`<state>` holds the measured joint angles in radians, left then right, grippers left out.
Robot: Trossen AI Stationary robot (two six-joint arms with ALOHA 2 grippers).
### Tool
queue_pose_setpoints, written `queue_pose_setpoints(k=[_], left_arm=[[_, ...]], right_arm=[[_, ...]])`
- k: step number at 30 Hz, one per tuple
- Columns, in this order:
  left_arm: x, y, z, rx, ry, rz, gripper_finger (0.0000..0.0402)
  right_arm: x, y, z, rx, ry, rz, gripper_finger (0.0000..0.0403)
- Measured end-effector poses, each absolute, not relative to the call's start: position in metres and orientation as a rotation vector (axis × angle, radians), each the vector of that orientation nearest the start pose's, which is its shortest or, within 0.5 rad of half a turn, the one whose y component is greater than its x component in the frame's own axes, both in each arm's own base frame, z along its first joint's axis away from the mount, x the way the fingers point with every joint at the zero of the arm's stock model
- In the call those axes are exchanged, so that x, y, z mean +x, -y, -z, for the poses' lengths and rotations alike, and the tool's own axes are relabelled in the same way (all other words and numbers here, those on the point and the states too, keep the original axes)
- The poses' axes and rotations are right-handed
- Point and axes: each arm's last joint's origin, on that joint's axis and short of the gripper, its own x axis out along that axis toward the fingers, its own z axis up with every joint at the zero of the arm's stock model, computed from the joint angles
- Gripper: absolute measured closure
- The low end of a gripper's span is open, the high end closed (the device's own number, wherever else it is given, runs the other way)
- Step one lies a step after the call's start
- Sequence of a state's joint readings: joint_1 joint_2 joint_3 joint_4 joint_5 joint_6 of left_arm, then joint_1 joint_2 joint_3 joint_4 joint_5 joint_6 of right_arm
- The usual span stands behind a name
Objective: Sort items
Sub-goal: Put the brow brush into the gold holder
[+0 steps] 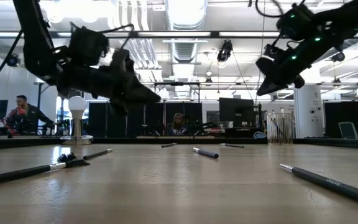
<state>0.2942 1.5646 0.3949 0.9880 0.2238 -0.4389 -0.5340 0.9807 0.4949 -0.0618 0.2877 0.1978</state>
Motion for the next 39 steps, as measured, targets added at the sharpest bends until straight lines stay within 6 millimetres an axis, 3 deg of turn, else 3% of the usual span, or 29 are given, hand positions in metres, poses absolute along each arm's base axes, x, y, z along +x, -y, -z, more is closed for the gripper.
queue_pose_setpoints(k=[7,15,21,27,32,39], left_arm=[[0.273,-0.053,-0.149,-0.525,-0.415,-0.166,0.0390],[0.281,0.010,-0.170,-0.625,-0.732,-0.382,0.0386],[0.277,0.073,-0.184,-0.742,-0.989,-0.539,0.0345],[0.283,0.125,-0.187,-0.903,-1.034,-0.648,0.0296],[0.289,0.144,-0.173,-0.988,-1.039,-0.730,0.0285],[0.301,0.153,-0.157,-0.998,-1.066,-0.778,0.0286]], right_arm=[[0.167,0.060,-0.187,0.248,-0.394,0.716,0.0392],[0.161,0.027,-0.162,0.230,-0.249,0.621,0.0392],[0.160,0.020,-0.158,0.190,-0.236,0.571,0.0392],[0.159,0.017,-0.158,0.174,-0.243,0.552,0.0392],[0.158,0.017,-0.156,0.150,-0.250,0.543,0.0392],[0.159,0.016,-0.161,0.129,-0.237,0.533,0.0392]])
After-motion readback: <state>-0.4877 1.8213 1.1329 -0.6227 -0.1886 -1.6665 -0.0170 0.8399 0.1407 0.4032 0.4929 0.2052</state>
